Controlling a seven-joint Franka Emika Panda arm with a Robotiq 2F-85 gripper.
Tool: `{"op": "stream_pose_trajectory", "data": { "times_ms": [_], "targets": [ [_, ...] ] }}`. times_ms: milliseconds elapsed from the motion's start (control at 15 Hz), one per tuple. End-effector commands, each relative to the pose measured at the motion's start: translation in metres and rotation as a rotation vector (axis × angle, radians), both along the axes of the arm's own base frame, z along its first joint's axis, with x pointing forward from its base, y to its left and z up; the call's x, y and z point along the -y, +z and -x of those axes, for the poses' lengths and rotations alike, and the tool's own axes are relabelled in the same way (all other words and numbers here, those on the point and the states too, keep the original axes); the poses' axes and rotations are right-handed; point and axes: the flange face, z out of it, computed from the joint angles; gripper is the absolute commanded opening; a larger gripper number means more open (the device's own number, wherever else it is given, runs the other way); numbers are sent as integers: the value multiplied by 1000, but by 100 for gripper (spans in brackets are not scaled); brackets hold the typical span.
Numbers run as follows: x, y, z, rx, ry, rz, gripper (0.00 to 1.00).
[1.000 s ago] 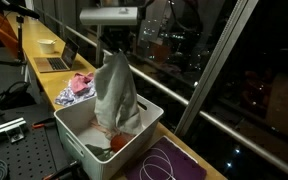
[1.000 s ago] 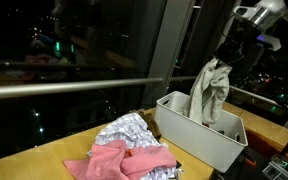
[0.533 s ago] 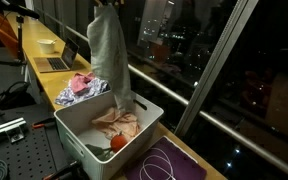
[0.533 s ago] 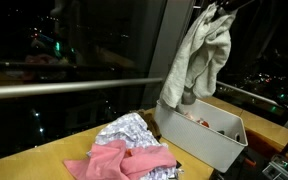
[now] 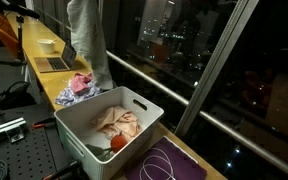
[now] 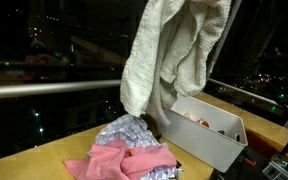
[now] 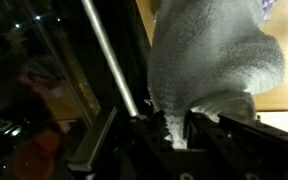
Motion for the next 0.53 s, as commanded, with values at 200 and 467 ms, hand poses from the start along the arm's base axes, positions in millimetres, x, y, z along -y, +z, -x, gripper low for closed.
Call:
{"op": "stream_pose_trajectory", "data": {
  "times_ms": [200, 467],
  "targets": [
    [-38, -3, -18, -21, 37, 62, 1],
    [-13, -37, -26, -76, 1, 76, 1]
  ]
}}
